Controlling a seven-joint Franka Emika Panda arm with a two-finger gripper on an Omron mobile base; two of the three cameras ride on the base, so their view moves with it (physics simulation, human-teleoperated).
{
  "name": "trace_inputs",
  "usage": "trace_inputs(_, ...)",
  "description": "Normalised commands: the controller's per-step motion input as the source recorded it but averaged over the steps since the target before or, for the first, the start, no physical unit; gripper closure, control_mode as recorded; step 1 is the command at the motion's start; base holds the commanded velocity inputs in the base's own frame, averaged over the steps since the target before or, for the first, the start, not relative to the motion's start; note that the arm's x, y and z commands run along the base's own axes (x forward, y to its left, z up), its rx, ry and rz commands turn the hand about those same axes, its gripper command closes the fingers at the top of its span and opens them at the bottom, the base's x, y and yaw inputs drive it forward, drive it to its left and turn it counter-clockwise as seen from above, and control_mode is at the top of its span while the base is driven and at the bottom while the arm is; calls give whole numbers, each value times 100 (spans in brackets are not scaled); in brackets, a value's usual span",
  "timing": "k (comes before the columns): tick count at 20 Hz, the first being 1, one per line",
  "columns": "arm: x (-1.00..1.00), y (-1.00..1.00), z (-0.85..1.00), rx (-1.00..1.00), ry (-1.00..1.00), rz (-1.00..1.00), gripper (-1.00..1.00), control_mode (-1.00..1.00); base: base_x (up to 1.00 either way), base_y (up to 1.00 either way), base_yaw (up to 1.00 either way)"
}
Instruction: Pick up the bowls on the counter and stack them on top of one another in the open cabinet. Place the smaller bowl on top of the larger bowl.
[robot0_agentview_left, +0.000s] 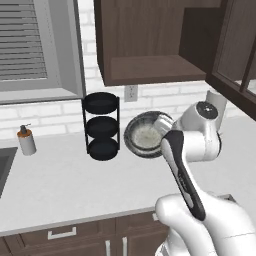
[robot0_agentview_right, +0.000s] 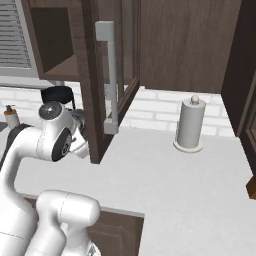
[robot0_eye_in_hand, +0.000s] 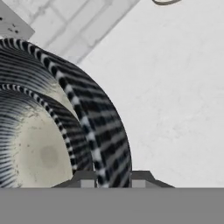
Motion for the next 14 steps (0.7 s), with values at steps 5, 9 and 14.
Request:
trace_inputs(5,-37,-7,100,18,-34,-24,100,-100,0,0,0)
trace_inputs(9,-34,-8,100,18,-17,-22,100,-100,0,0,0)
trace_inputs(14,-14,-6,100,16,-14,-24,100,-100,0,0,0)
